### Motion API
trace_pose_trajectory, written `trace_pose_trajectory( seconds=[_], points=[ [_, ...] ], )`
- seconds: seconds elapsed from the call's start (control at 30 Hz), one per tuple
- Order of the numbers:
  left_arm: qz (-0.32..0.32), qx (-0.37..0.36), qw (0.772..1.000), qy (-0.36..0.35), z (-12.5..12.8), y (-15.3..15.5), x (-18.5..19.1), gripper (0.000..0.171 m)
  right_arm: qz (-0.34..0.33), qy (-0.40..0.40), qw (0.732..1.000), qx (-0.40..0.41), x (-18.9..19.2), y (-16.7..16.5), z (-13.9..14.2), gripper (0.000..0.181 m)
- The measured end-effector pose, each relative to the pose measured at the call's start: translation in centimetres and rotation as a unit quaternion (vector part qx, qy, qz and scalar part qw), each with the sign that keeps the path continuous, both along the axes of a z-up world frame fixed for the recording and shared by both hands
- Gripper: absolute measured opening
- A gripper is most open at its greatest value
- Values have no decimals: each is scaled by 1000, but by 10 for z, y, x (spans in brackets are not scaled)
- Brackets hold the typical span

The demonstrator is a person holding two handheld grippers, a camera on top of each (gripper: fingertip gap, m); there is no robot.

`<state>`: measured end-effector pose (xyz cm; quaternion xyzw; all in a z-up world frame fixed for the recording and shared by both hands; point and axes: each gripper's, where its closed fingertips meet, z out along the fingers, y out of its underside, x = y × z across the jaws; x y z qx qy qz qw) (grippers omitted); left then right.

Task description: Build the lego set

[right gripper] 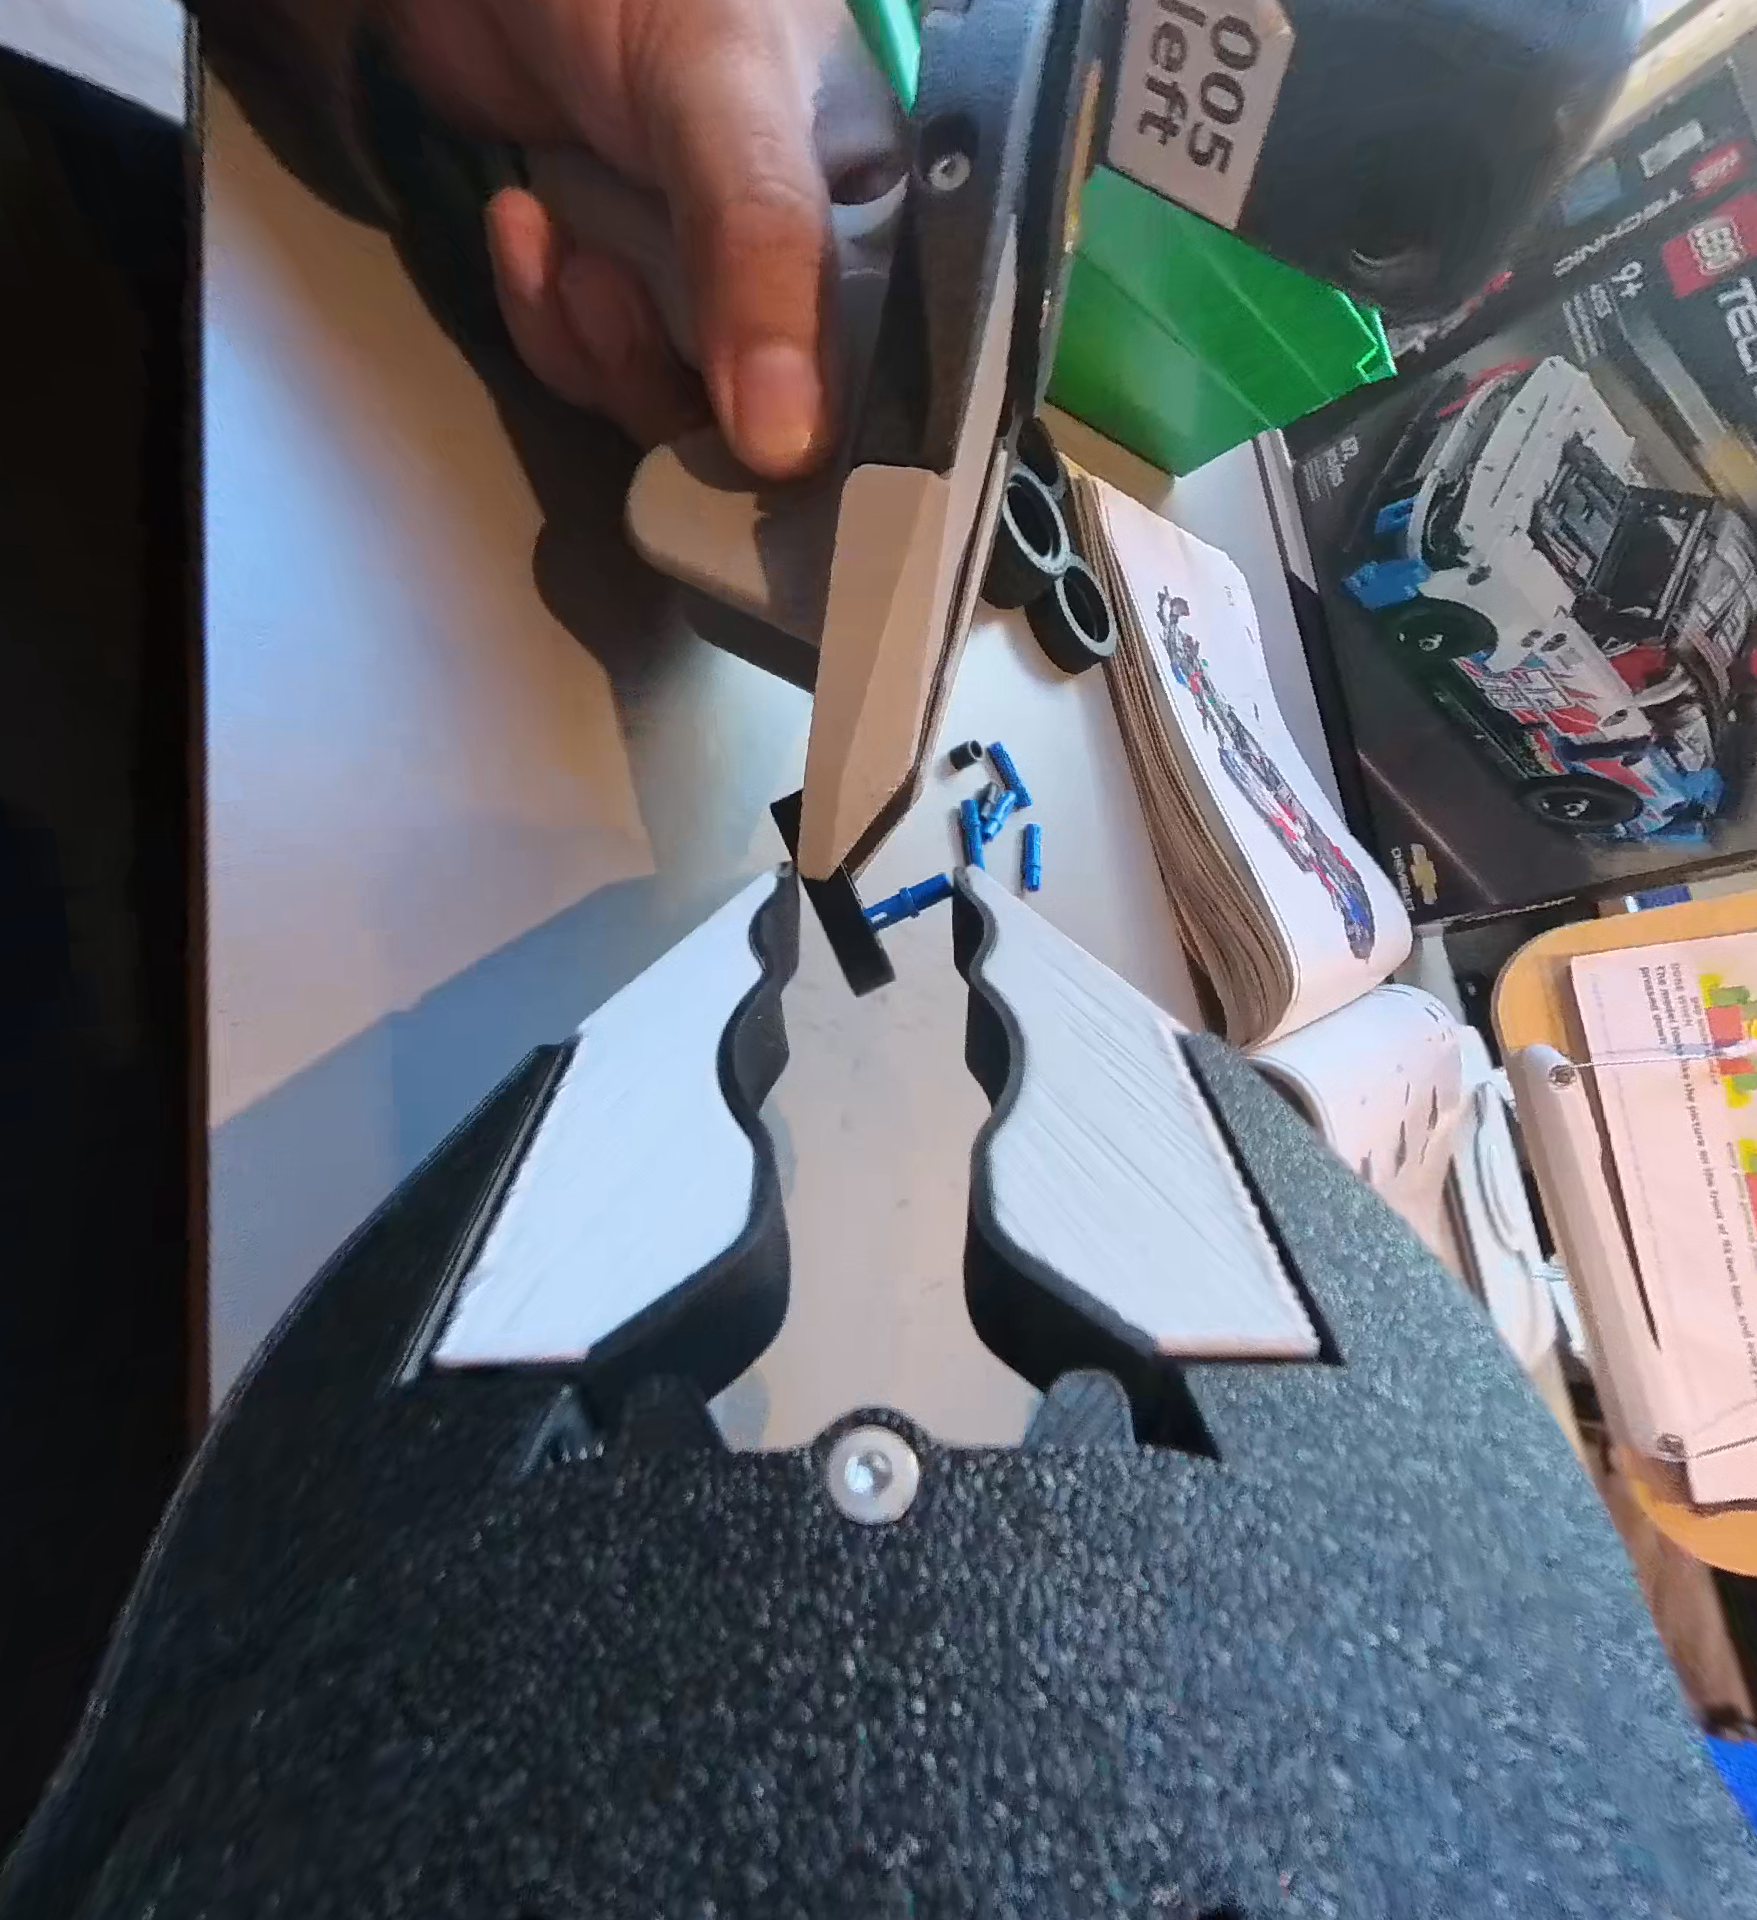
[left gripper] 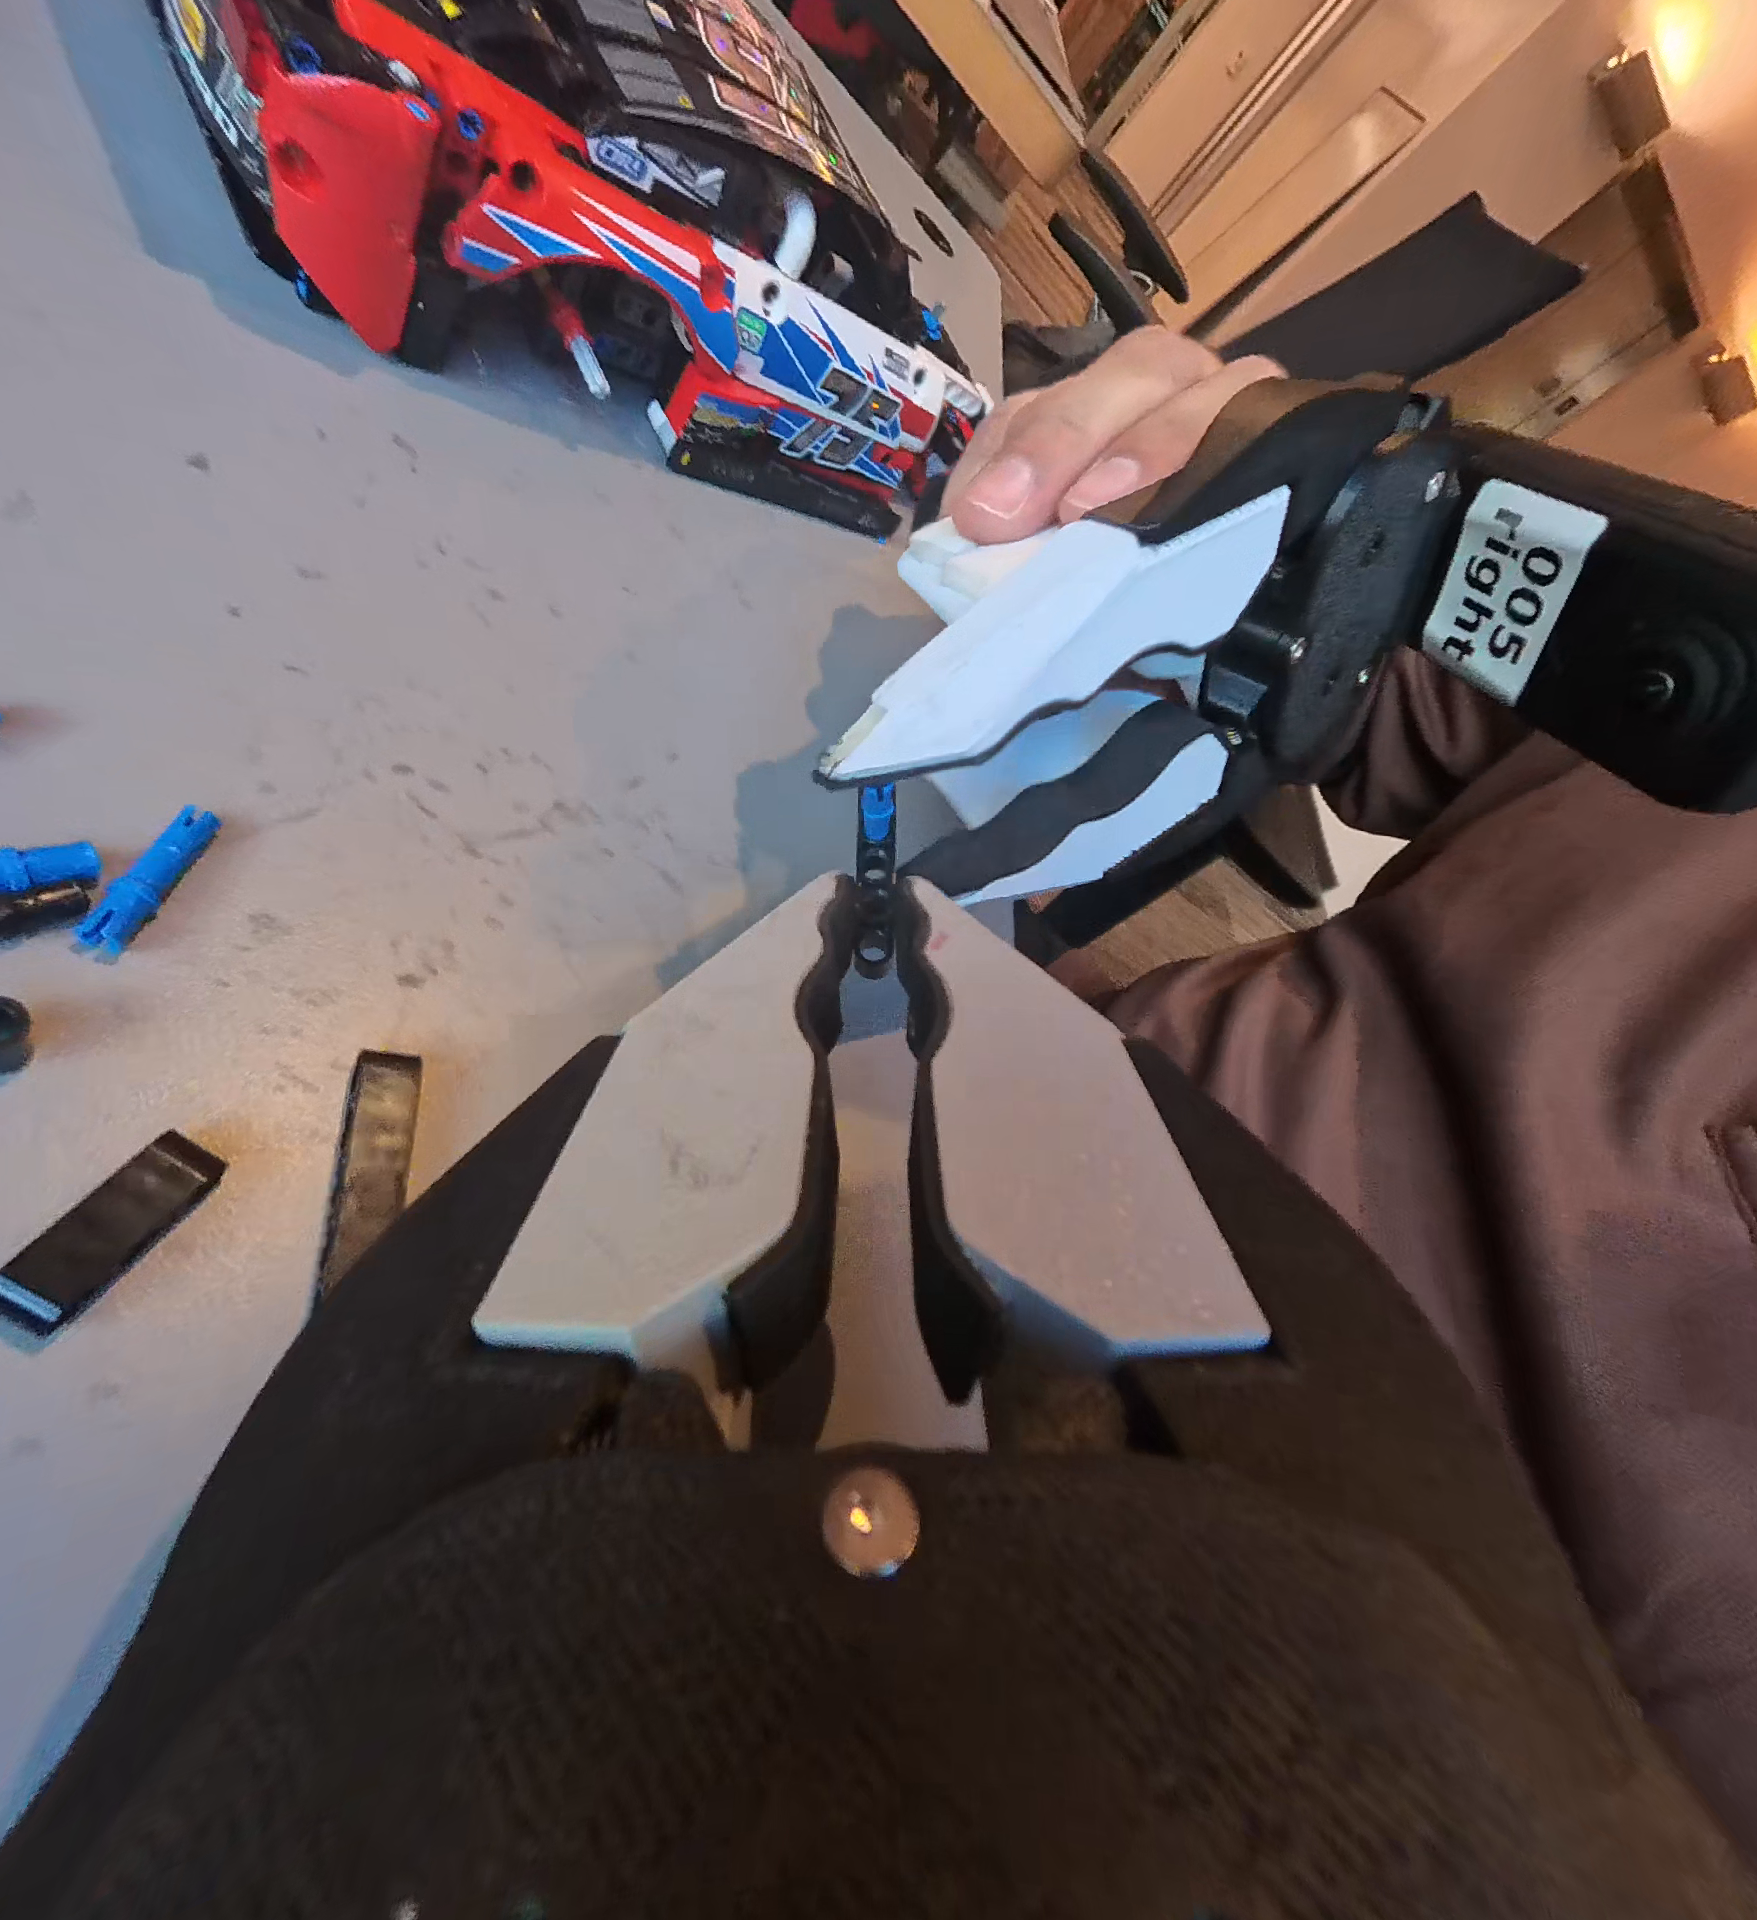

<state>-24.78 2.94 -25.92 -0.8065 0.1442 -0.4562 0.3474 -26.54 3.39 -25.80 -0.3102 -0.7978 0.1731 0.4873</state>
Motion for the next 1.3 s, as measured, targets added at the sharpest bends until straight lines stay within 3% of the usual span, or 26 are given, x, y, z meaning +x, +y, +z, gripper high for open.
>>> trace_pose_trajectory(
  seconds=[0.47,0.67,0.77,1.0,1.07,1.17,1.3],
  points=[
    [25,43,998,-44,18,12,-7,5,-5,22,992,-126,3,18,5,20],
    [96,115,988,-33,34,28,-35,5,-33,17,984,-173,-1,26,2,20],
    [127,190,973,14,44,35,-44,5,-49,25,976,-213,0,28,7,20],
    [137,251,949,132,39,67,-41,4,-66,50,931,-355,4,53,24,18],
    [140,283,929,193,36,75,-41,4,-67,45,918,-388,1,58,25,19],
    [117,335,896,268,34,74,-35,5,-58,47,903,-424,-4,57,29,20],
    [102,351,883,294,33,64,-31,5,-53,46,885,-460,-8,49,32,23]
  ],
)
